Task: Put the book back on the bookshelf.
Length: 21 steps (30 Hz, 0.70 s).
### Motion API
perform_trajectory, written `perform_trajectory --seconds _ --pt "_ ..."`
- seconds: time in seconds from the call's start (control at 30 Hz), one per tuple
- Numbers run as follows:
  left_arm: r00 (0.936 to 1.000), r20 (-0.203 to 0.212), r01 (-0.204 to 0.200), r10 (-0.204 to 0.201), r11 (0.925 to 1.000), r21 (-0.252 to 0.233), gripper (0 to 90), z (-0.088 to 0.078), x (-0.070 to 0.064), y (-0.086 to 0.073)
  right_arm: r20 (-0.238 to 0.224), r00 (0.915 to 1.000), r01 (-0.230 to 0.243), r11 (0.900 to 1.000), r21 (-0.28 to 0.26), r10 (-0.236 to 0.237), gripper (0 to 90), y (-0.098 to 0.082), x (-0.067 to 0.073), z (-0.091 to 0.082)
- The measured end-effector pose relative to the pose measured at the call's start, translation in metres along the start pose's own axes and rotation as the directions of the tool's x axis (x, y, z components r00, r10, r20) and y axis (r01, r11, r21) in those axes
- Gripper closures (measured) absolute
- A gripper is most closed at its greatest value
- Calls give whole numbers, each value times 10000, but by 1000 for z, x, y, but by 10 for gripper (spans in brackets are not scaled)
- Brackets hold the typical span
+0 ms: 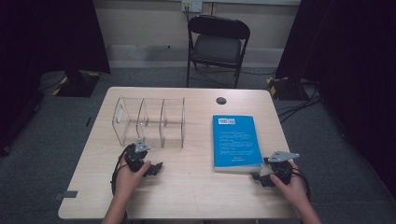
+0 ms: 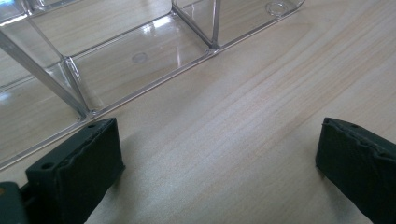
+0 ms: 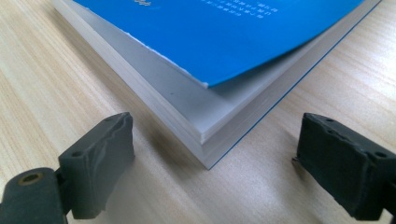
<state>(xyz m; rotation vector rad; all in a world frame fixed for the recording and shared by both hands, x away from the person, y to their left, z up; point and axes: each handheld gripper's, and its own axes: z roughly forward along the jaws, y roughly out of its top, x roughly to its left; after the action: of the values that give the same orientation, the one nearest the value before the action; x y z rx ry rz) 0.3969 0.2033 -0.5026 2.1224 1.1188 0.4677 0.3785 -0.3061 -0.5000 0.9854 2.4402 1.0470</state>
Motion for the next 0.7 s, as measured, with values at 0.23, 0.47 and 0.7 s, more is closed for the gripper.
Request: perform_trajectory --seconds 0.23,0.47,0.7 --pt "9957 824 -446 417 9984 339 7 1 -17 8 -88 10000 20 10000 13 -20 95 1 0 1" --pt "9879 1505 -426 374 9986 316 172 -2 -33 16 -5 10000 -95 9999 -105 95 206 4 1 2" --pt "9734 2237 -604 489 9972 446 163 -1 -58 28 -50 9999 -98 9999 -35 98 274 7 3 1"
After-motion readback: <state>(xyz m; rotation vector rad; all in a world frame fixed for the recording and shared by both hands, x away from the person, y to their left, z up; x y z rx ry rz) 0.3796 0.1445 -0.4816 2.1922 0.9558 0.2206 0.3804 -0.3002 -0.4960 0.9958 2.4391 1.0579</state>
